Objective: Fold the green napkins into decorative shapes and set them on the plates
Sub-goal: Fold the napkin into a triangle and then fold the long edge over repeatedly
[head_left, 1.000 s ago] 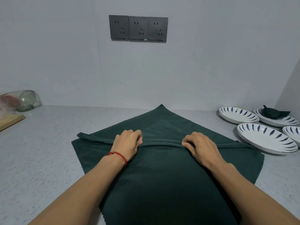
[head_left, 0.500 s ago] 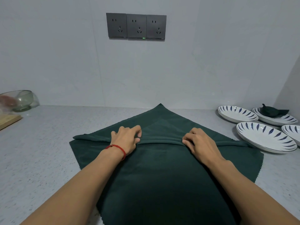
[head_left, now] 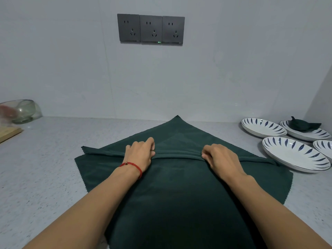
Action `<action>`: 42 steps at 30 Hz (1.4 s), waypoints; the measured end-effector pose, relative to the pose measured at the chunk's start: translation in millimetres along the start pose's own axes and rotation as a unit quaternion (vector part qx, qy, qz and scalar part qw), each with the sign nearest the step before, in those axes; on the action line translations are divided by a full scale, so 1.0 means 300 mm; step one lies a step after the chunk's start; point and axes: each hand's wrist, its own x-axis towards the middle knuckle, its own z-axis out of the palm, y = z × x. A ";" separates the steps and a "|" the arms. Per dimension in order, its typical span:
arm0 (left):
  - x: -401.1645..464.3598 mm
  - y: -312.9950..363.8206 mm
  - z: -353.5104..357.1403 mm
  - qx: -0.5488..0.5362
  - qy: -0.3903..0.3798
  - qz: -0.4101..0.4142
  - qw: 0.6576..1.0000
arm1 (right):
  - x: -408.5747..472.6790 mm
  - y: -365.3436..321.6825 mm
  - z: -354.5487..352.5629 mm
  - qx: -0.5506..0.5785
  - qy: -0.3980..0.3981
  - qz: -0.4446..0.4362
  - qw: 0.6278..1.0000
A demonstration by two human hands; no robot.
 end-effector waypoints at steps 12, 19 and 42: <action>0.018 0.006 -0.003 0.051 0.000 0.023 0.998 | 0.025 0.018 0.002 0.006 -0.017 -0.029 0.999; 0.020 -0.004 0.020 0.046 0.013 0.014 0.999 | 0.016 0.021 0.003 -0.007 -0.003 -0.057 0.998; 0.086 -0.031 0.011 0.068 0.007 0.083 0.994 | 0.090 0.054 0.044 0.014 -0.005 -0.032 0.999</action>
